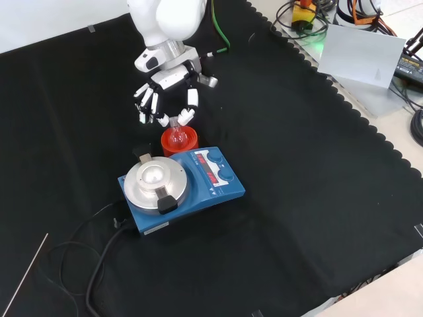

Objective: Pick up the round-bottom flask.

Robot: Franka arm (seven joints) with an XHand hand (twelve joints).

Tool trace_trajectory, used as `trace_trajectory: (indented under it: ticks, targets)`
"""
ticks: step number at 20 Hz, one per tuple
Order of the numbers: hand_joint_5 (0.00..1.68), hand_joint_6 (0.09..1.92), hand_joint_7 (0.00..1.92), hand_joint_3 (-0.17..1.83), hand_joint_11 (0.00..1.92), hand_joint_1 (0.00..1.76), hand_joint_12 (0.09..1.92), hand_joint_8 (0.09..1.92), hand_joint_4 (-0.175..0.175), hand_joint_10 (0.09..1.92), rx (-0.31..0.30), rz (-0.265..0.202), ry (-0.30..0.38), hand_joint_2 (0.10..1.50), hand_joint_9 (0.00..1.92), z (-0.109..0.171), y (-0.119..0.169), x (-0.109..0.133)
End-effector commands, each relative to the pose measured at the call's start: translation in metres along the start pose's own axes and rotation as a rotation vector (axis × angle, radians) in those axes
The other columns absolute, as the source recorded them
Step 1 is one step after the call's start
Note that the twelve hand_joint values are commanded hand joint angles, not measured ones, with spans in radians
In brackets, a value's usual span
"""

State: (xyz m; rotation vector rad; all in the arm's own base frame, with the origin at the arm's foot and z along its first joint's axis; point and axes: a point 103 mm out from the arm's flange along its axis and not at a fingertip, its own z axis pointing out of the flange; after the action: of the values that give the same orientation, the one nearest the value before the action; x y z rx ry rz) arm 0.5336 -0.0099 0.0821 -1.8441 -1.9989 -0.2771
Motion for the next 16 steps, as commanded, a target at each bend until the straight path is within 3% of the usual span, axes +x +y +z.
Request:
trace_trajectory:
  ticks: [1,16]
  targets:
    - [1.16,0.99,0.47,0.90,0.17,1.10,1.34,0.57,0.175,0.55,0.004,-0.034,-0.010,0.58,0.62,-0.009,-0.002,0.015]
    - [1.19,0.98,0.47,0.95,0.19,1.12,1.34,0.56,0.175,0.54,0.012,-0.060,-0.063,0.55,0.63,-0.047,-0.012,0.047]
